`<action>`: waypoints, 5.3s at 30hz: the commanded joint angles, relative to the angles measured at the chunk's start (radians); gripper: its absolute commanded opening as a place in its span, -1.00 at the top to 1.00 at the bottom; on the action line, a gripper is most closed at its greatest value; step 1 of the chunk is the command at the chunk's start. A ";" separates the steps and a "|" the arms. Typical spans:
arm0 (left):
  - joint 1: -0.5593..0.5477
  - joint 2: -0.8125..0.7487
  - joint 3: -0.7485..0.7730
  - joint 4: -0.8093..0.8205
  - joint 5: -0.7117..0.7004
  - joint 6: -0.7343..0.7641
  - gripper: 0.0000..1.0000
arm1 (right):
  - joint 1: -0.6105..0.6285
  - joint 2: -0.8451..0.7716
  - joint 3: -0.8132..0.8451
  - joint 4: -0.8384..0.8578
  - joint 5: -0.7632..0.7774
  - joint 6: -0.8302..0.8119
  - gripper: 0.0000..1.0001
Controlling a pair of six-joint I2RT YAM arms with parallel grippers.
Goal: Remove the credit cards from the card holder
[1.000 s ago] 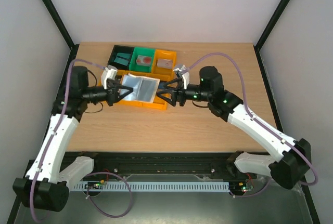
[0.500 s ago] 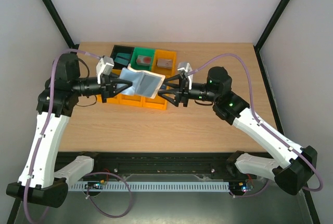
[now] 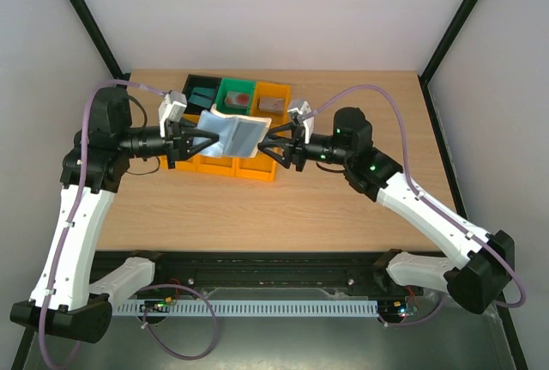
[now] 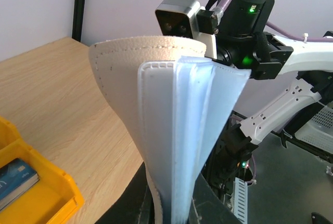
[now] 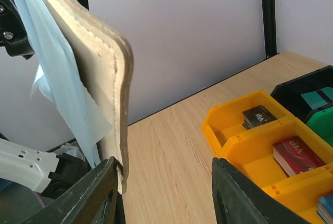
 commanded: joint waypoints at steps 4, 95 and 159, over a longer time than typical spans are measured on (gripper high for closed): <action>-0.008 -0.013 -0.021 0.060 0.018 -0.045 0.95 | 0.005 0.021 0.038 0.095 -0.095 0.051 -0.11; -0.055 -0.070 -0.353 0.295 0.000 -0.176 0.95 | 0.022 0.043 0.097 -0.042 0.069 0.058 0.05; -0.039 -0.096 -0.422 0.406 0.044 -0.255 0.95 | 0.112 0.153 0.088 0.180 -0.138 0.147 0.97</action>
